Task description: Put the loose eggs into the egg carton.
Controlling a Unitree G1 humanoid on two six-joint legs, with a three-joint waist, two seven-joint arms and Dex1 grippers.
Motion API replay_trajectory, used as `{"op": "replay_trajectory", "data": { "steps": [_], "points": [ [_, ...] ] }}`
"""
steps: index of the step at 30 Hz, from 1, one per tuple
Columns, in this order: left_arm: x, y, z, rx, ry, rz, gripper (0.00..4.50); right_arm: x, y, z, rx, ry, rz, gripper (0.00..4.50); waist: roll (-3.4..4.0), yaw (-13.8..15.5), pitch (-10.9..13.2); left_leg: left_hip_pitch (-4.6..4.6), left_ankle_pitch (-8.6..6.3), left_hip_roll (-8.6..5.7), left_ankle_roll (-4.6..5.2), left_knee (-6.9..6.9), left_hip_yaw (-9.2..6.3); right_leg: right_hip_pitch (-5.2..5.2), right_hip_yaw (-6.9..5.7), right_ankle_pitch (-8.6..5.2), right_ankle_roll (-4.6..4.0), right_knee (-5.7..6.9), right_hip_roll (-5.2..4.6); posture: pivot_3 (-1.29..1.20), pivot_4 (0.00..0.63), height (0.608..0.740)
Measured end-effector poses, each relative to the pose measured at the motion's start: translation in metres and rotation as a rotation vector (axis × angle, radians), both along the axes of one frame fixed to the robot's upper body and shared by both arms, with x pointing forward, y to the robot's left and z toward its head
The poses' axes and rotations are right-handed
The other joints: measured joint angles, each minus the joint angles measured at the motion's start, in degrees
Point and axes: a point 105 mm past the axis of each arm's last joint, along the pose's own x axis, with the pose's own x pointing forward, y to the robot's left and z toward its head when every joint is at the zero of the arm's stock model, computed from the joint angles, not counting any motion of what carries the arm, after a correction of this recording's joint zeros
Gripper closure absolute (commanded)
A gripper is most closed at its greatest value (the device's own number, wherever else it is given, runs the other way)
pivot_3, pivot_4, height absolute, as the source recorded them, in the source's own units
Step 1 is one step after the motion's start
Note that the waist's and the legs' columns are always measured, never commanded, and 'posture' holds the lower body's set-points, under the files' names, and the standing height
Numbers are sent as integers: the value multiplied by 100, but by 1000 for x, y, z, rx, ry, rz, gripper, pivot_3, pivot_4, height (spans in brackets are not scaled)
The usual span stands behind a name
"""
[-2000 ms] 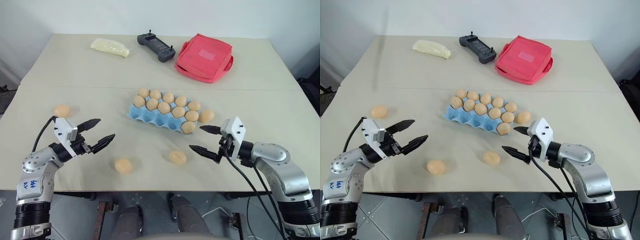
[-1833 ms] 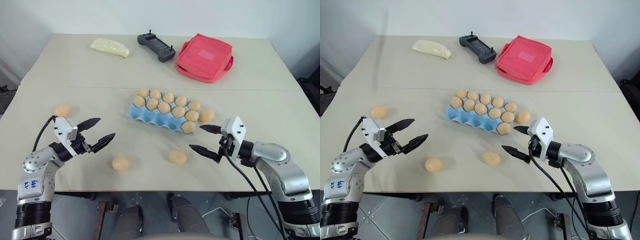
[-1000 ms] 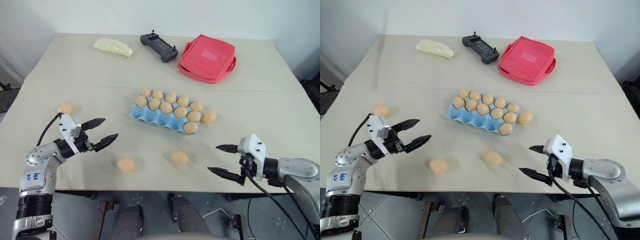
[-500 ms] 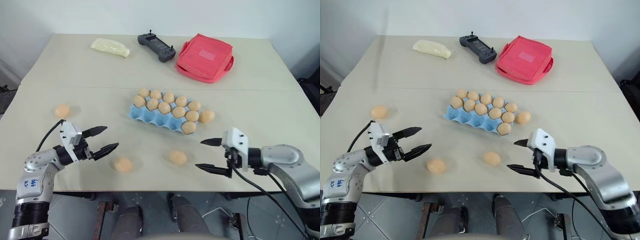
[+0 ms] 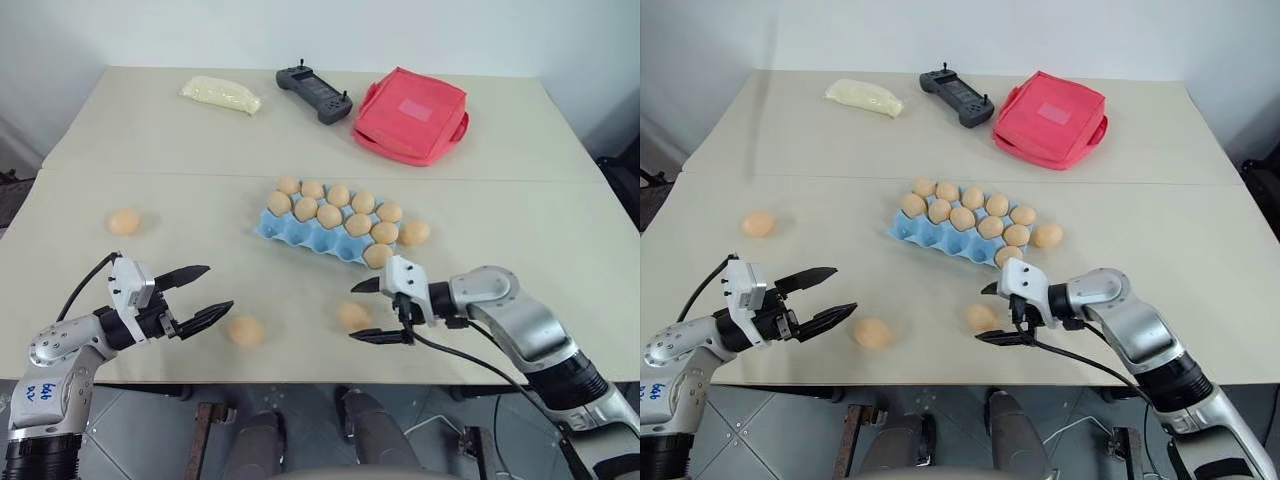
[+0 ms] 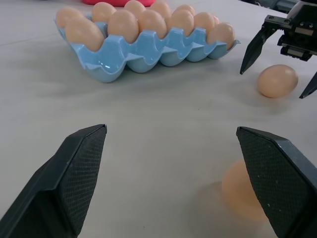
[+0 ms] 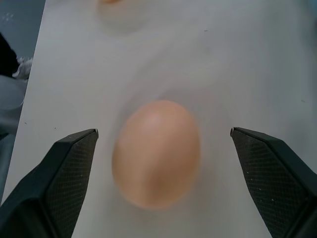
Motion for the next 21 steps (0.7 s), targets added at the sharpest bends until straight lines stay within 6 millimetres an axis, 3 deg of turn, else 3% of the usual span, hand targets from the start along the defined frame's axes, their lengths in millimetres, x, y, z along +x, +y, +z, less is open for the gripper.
{"op": "replay_trajectory", "data": {
  "steps": [3,8,10,16,21],
  "points": [
    [-2,-2,0,2,-3,1,0,-2,2,-4,-19,8,22,618,1,1,1,0,-1,0,-1,0,-3,-1,-3,-1,-2,0,-2,0,150,740],
    [-3,-3,3,-10,-8,-4,0,0,5,0,-6,-6,27,2340,1,-7,0,1,-1,0,-1,0,-5,0,-4,-2,-3,4,-1,0,150,740],
    [-3,-3,3,-13,-8,-6,0,3,4,4,6,-17,13,2747,1,-8,1,1,-1,0,-1,0,-5,-1,-4,-2,-4,4,0,0,150,740],
    [-2,-3,4,-16,-10,-9,0,18,8,42,116,-91,-66,2832,2,-6,1,0,-1,1,-1,0,-9,-1,-7,-2,-4,4,-1,0,150,740],
    [1,-5,8,-18,-26,-13,0,41,23,80,220,-176,-142,2832,3,-22,2,1,-1,1,-2,0,-11,-2,-9,-2,-6,8,-1,0,150,740]
  ]
}}
